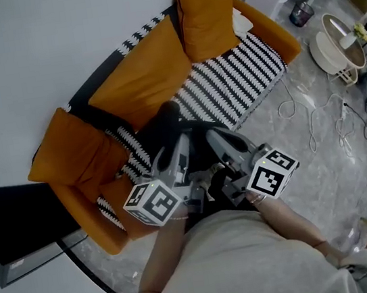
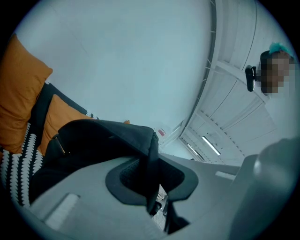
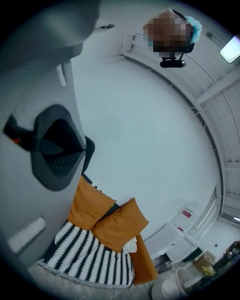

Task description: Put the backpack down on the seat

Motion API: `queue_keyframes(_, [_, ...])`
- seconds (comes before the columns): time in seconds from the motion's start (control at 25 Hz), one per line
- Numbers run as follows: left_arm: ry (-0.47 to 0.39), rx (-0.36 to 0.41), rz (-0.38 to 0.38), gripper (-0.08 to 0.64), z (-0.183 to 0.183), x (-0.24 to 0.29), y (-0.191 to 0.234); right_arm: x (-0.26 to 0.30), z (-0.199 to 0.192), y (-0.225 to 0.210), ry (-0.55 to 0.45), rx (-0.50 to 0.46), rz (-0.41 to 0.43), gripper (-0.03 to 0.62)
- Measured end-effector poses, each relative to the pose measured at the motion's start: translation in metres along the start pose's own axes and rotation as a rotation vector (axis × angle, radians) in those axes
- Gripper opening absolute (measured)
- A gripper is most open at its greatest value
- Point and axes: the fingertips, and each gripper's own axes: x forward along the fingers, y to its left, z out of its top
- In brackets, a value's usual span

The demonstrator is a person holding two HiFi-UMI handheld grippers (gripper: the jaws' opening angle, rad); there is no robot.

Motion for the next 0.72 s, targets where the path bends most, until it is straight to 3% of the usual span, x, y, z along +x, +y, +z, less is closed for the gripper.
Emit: queue_keyframes(0.72, [-0.059, -0.044, 0.063, 0.057, 0.021, 0.139, 0.013, 0.061, 0.079, -0.104, 0.066, 0.035, 0.035, 0.003])
